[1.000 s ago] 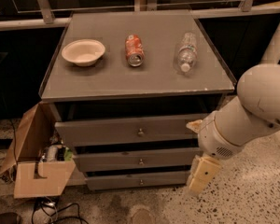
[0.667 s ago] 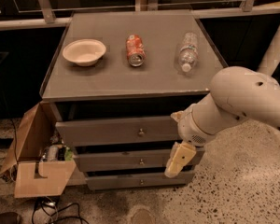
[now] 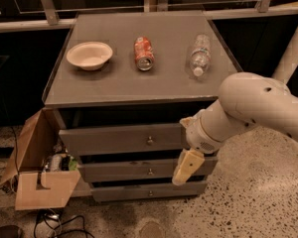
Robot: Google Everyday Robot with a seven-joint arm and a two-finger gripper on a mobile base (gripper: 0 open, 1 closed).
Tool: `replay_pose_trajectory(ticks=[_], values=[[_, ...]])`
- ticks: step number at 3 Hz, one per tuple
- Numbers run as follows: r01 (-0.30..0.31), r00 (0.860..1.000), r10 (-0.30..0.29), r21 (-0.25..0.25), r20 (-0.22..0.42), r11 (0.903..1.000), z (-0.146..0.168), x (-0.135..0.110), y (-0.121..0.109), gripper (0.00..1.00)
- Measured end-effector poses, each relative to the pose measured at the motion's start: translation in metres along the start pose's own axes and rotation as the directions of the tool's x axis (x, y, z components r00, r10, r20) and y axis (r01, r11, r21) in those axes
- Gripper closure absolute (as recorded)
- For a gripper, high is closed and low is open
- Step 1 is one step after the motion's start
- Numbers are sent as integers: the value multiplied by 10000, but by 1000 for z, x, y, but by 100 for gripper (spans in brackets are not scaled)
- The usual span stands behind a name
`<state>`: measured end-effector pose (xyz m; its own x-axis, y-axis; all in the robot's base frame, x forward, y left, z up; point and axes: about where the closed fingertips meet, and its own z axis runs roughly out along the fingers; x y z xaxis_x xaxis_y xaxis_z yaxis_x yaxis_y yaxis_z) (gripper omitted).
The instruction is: Open top drawer
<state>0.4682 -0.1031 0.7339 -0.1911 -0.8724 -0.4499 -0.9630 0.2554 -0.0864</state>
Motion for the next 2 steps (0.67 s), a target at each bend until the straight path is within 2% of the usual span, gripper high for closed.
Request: replay_pose_trajectory(ticks=[1,2], values=[[-177,9996,171,293,214,9994,15,-7,-24,0],[-478,9988,474,364,99,9982,30,3,-42,0]])
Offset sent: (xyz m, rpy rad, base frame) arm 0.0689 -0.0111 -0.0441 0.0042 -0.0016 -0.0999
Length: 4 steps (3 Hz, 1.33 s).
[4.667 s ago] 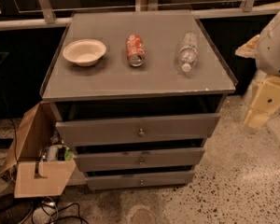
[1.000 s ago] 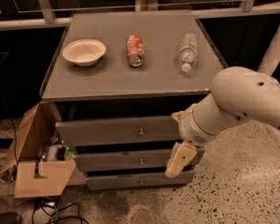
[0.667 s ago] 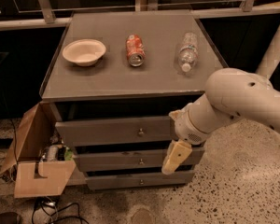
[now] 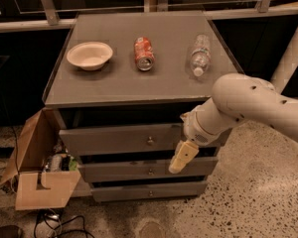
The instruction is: Open top drawer
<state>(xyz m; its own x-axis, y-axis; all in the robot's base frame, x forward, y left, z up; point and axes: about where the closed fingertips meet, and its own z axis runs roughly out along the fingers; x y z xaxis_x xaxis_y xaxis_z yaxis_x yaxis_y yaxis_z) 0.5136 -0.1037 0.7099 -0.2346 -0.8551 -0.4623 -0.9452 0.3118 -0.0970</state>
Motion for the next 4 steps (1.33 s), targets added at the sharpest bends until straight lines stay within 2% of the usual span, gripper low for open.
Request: replay_pose_trajectory(ticks=[1,2,3,4], values=[[-340,9992,339,-62,-232,9994,16,15,-10,0],[-538,9978,540,65,-388,9985,19,28,-25,0],[-415,9981,437,493,-428,9979,7,29,-46,0],[-415,9981,436,493,-425,9979,7,29,-46,0]])
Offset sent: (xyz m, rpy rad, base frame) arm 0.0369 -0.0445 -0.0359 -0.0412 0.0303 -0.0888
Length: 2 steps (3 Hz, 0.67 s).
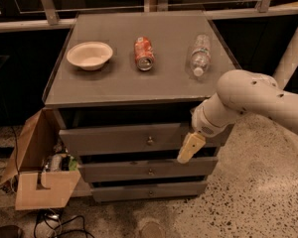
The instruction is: Open top drawer
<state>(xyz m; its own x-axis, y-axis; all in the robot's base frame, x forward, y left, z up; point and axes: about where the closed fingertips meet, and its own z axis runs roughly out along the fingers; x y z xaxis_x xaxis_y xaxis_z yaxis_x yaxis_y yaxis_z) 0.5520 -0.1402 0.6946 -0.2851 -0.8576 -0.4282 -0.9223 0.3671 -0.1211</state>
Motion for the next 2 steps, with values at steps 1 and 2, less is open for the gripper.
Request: replay_pose_trajectory(ticks=[1,2], values=[[31,9999,-31,31,168,10000,3,-6,-8,0],[218,9994,-221,124,279,9997,5,-16,-16,0]])
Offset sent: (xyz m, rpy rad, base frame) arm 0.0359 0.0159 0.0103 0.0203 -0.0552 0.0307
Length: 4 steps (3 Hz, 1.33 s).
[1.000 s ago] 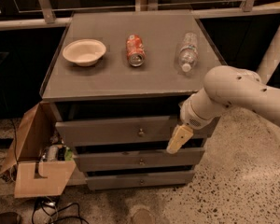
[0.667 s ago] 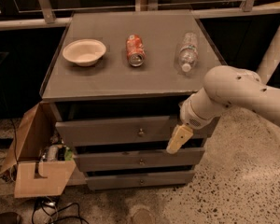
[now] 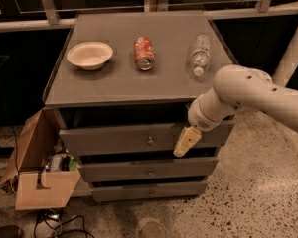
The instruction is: Open top drawer
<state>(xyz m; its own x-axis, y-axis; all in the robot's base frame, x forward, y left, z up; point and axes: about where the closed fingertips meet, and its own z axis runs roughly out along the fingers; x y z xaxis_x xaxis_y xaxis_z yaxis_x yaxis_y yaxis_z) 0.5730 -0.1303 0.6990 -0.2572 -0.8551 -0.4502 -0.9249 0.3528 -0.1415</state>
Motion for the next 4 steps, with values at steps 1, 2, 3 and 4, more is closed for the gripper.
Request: replay_pose_trajectory(ticks=[1,2,3,4], values=[[49,9999,-51,-286,-94,9996,14,1,9,0],[60,9994,-83,-670,-340,9977,32,9,23,0],[86,9989,-133,-1030,-449,9946,46,15,37,0],[163,9998,-180,-1427,-107,9896,39,14,49,0]])
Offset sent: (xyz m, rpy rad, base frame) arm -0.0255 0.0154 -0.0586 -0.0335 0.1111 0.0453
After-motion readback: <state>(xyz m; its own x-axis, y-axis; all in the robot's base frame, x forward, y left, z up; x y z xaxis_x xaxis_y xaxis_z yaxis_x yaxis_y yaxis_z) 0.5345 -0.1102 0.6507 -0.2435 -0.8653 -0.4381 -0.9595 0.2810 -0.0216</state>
